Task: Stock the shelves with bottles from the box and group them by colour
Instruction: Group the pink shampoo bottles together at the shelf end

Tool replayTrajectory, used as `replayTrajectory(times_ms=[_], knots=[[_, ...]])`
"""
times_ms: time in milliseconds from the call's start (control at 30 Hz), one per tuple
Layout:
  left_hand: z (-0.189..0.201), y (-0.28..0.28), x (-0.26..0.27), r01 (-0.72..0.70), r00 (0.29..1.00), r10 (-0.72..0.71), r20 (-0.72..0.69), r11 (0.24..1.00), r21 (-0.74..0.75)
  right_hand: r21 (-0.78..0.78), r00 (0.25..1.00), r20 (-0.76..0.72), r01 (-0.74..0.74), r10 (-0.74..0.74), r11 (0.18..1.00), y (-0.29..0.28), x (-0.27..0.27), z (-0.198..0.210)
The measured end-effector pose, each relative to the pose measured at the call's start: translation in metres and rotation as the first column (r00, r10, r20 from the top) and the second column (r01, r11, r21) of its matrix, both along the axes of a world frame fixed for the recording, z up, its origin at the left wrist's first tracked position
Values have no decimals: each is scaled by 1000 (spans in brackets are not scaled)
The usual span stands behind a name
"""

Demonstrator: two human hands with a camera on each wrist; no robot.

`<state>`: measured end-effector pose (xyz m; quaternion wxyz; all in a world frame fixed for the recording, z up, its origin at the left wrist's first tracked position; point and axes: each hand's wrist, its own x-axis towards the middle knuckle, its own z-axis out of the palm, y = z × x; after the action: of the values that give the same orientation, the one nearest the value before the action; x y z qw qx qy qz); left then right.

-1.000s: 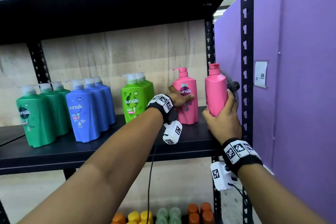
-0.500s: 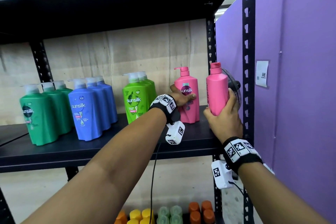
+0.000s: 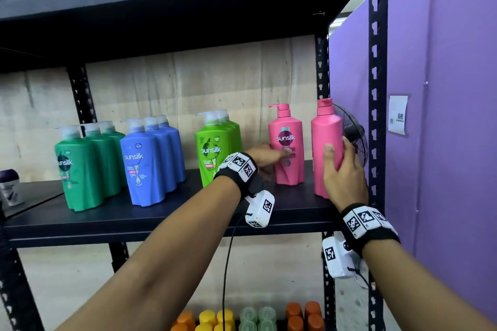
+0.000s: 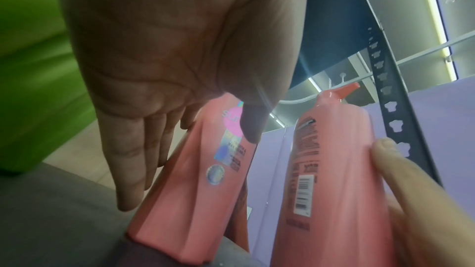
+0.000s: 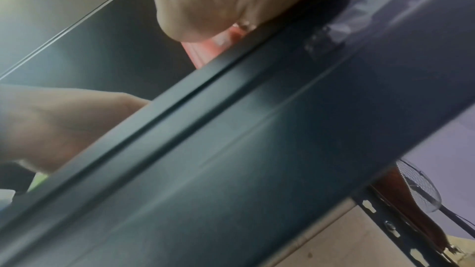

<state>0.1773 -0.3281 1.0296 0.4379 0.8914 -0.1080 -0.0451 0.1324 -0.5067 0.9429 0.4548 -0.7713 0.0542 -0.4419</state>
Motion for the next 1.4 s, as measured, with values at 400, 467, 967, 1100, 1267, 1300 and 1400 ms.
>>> replayTrajectory(times_ms=[400, 467, 967, 1100, 1267, 1300, 1400], knots=[[-46, 7, -11, 67, 996, -58, 71, 987, -143, -76, 980, -69, -194, 189, 978, -3, -3, 0], [-60, 10, -10, 90, 993, -71, 89, 970, -224, -84, 976, -56, -213, 208, 974, -3, -3, -1], [-88, 17, -12, 159, 959, -74, 274, 940, -303, -143, 934, -90, -357, 347, 923, -2, -7, 2], [-86, 22, -11, 183, 961, -97, 258, 925, -334, -78, 884, -104, -464, 456, 882, -2, -13, 6], [-82, 21, -14, 143, 965, -73, 251, 952, -272, -153, 887, -220, -443, 406, 884, -6, -5, 3], [-81, 20, -15, 140, 963, -74, 258, 959, -245, -156, 881, -227, -454, 416, 877, -5, -5, 3], [-79, 16, -18, 176, 954, -107, 281, 957, -231, -155, 850, -252, -508, 463, 847, -3, -4, 3]])
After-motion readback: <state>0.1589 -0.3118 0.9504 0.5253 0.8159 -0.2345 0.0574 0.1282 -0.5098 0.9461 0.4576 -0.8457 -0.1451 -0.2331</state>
